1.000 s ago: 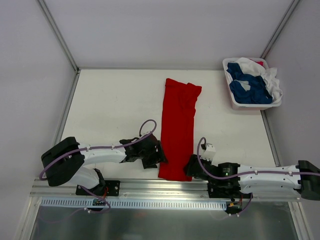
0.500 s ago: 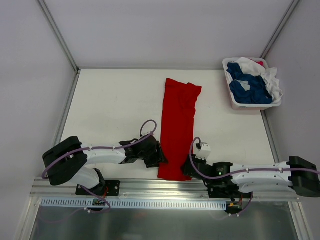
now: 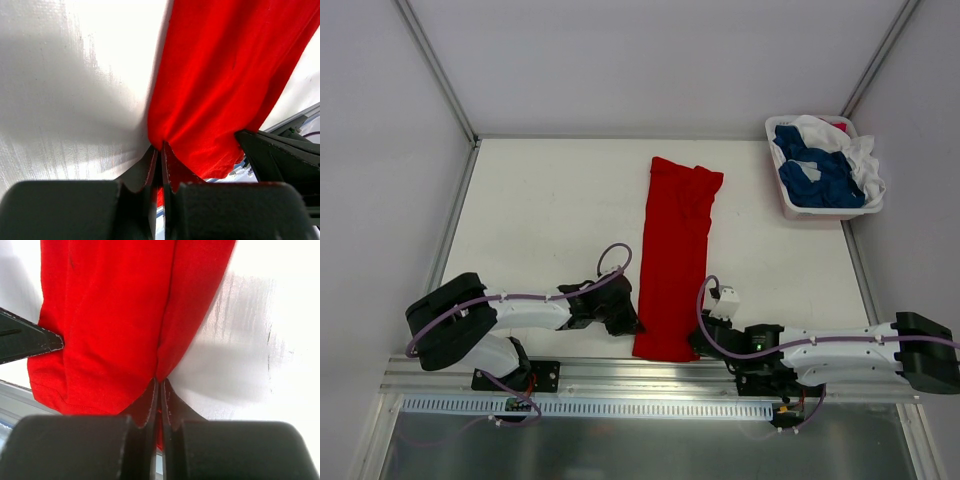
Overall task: Fold and stack the t-shirts
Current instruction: Grab the bottom of the folded rectangular tshirt with both arms
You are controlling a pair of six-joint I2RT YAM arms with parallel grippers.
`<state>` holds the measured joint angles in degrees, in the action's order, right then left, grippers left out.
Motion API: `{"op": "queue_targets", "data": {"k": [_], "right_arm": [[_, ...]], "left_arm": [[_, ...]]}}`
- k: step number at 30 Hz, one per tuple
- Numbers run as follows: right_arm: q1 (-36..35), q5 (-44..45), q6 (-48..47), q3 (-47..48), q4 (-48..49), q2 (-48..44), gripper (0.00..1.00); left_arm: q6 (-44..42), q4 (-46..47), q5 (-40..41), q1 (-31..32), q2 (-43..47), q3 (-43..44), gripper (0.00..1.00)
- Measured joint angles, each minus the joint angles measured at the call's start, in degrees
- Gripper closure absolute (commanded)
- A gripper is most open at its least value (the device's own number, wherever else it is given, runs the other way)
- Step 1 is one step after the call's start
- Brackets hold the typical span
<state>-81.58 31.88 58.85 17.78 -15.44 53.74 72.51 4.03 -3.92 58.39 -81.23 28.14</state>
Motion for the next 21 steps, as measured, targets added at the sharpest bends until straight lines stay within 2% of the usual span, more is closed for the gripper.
{"op": "queue_targets", "data": {"k": [8, 21], "right_arm": [[0.0, 0.4, -1.3, 1.3, -2.5, -2.6, 1.0], [2.0, 1.8, -6.1, 6.5, -4.9, -6.2, 1.0]], "left_arm": [[-1.7, -2.6, 0.6, 0.0, 0.1, 1.6, 1.0], [-9.7, -19.6, 6.8, -1.5, 0.4, 11.8, 1.0]]}}
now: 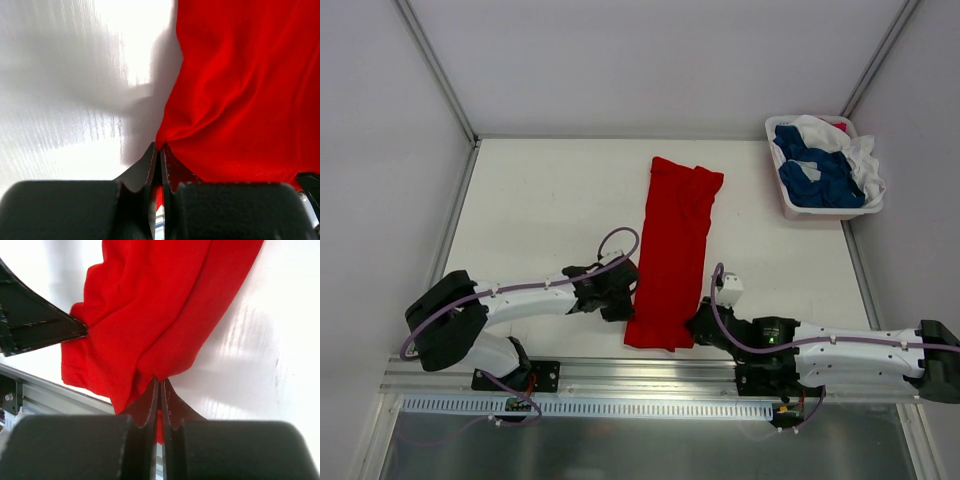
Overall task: Fold and stack the t-shirts
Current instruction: Grab the bottom of the folded rectangular tshirt with both arms, then fold the folded rectangular tshirt in 1/3 of the way
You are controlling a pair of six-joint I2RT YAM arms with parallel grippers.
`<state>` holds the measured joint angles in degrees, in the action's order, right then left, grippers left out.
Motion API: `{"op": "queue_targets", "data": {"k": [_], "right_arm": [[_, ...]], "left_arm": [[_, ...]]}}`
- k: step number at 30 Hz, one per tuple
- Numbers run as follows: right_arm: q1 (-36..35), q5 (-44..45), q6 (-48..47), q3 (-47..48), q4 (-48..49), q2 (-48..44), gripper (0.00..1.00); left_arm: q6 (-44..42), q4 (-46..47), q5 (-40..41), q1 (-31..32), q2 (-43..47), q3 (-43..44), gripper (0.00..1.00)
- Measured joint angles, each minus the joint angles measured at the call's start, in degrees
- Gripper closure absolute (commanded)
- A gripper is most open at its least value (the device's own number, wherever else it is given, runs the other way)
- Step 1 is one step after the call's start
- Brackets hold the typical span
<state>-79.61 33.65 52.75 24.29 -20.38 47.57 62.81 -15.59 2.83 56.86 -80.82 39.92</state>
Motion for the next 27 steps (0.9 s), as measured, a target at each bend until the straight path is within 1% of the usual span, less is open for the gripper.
{"op": "queue_targets", "data": {"k": [5, 11, 19, 27], "right_arm": [[2.9, 0.0, -2.8, 1.2, -0.6, -1.0, 1.0], [8.6, -0.8, -8.1, 4.5, -1.0, -0.7, 1.0], [16.4, -4.9, -15.3, 8.3, -0.7, 4.0, 1.0], [25.1, -9.7, -23.1, 13.1, 1.4, 9.3, 1.0]], "left_arm": [[-2.8, -3.2, 1.4, -2.3, 0.0, 4.6, 1.0], [-6.2, -4.8, 2.3, -4.8, -0.5, 9.9, 1.0], [-10.1, -6.6, 2.2, -6.8, -5.3, 16.5, 1.0], [-15.0, -7.4, 1.9, -11.1, -9.9, 24.5, 1.0]]}}
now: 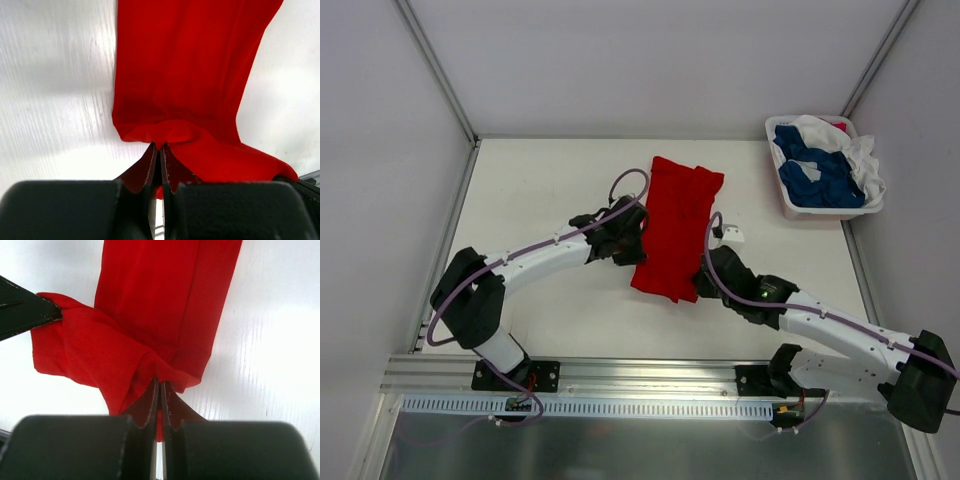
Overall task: Fold and stack the t-shirts
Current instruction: Fold the folded rectangular tshirt in 1/3 of the way
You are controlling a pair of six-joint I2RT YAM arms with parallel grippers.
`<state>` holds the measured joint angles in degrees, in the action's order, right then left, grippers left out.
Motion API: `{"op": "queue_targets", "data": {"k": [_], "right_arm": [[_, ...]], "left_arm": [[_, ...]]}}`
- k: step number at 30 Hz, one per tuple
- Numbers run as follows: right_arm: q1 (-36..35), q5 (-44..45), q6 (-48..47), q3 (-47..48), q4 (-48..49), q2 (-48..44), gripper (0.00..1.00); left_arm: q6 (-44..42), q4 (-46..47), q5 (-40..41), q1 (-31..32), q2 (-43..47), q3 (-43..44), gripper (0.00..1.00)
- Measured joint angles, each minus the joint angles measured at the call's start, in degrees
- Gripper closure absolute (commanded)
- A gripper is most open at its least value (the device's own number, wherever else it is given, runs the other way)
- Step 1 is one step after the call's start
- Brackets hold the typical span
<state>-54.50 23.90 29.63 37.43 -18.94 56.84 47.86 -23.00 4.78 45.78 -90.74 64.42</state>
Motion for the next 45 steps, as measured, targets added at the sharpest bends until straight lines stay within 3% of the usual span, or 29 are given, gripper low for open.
{"op": "queue_targets", "data": {"k": [24, 35, 45], "right_arm": [[19.8, -14.3, -13.7, 11.2, 8.2, 20.1, 1.0], [24.1, -18.9, -16.7, 19.2, 10.7, 30.7, 1.0], [25.8, -20.2, -17.1, 20.3, 11.7, 34.5, 1.0]], "left_arm": [[-10.2, -0.5, -6.1, -9.4, -19.3, 22.6, 1.0], [-12.5, -0.5, -9.3, -14.0, -27.0, 29.1, 1.0], [-14.1, -0.8, -11.9, -14.8, -33.1, 33.7, 1.0]]}}
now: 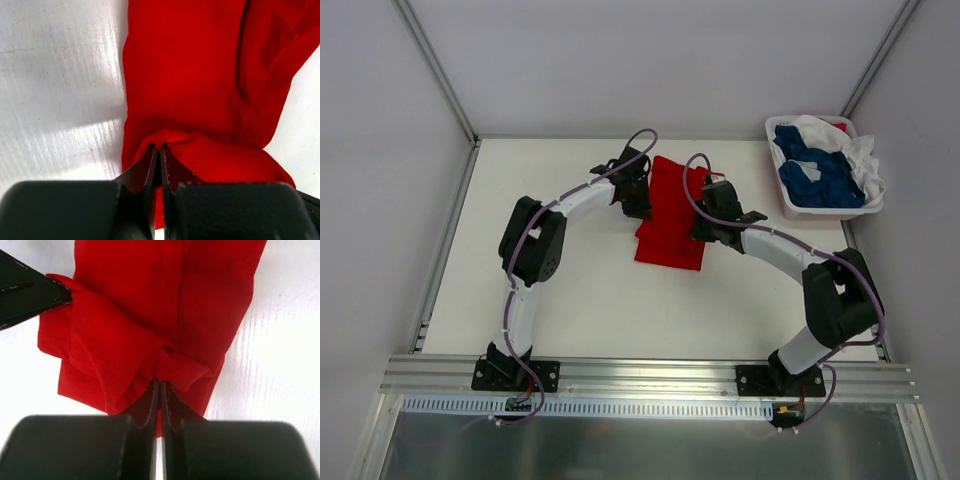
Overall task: Fold and stack the t-shirts
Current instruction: Fold the folded rectangular tshirt in 1/3 of the way
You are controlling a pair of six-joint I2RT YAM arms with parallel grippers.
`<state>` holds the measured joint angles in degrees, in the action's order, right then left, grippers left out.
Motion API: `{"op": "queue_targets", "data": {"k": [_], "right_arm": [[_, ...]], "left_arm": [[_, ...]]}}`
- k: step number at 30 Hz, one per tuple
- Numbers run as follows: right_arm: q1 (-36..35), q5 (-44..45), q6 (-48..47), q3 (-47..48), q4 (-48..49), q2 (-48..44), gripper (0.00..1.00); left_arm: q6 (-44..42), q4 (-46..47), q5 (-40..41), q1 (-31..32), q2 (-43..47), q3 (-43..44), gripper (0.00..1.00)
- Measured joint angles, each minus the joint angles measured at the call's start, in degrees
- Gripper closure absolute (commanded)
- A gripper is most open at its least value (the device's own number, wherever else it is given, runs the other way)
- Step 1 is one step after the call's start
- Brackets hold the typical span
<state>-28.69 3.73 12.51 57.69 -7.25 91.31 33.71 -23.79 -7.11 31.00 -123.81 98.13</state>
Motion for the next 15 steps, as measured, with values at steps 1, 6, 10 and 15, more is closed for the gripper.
{"op": "queue_targets", "data": {"k": [1, 6, 10, 15], "right_arm": [[0.1, 0.0, 0.0, 0.0, 0.2, 0.1, 1.0], [0.7, -0.2, 0.0, 0.0, 1.1, 1.2, 1.0], [1.2, -0.3, 0.0, 0.3, 1.4, 2.7, 0.99], [1.7, -1.0, 0.3, 1.2, 1.5, 4.7, 0.67]], "left_arm": [[-0.1, -0.1, -0.1, 0.0, -0.4, 0.2, 1.0], [-0.2, -0.2, -0.3, 0.0, -1.9, 1.6, 1.0], [-0.4, -0.2, -0.9, -0.4, -3.0, 2.5, 0.84], [-0.9, -0.5, -1.4, -1.1, -3.6, 3.0, 0.28]]}}
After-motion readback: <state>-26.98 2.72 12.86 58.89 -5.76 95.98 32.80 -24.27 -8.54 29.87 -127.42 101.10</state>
